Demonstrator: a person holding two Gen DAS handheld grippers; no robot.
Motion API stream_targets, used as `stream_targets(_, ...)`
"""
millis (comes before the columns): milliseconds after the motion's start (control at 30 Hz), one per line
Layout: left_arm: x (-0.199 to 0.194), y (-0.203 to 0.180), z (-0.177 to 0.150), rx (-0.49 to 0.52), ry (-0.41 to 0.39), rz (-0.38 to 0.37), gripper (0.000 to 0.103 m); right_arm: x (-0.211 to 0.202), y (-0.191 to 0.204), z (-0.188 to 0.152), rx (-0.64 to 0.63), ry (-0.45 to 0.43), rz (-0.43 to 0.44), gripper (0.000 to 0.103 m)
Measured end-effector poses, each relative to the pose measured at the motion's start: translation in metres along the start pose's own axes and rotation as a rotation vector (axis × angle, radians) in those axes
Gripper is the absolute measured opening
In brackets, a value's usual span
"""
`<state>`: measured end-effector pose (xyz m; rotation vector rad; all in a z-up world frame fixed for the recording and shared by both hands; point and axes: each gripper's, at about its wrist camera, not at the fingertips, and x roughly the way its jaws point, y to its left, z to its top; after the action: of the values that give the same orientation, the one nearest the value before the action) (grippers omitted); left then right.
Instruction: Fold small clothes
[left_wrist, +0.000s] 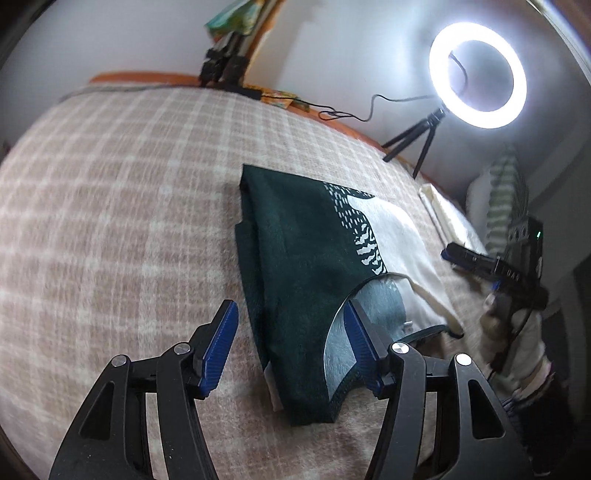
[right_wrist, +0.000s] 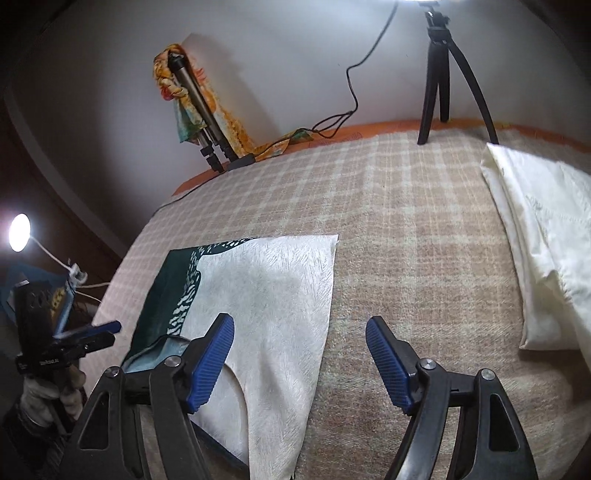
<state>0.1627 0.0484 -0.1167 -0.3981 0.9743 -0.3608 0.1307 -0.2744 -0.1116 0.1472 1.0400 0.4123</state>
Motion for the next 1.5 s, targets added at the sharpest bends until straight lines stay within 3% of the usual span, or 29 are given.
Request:
stream_targets(533, 0.004, 0.046, -0.023, -0.364, 0.094, -0.221, 0.059, 0.013, -0.034, -0.007, 0.221, 0.090, 0.153, 0.074)
stream_targets(1067, 0.026, 0.025, -0.013, -0.302, 0.121, -0.236, 0.059, 0.038, -0.044, -0.004, 0.326, 0.132, 0.300, 0.069)
stream_targets(1500, 0.038, 0.017, -0.003, -0.268, 0.122, -0.249, 0.057, 0.068, -0.038, 0.014, 0.312, 0.162, 0.363, 0.053)
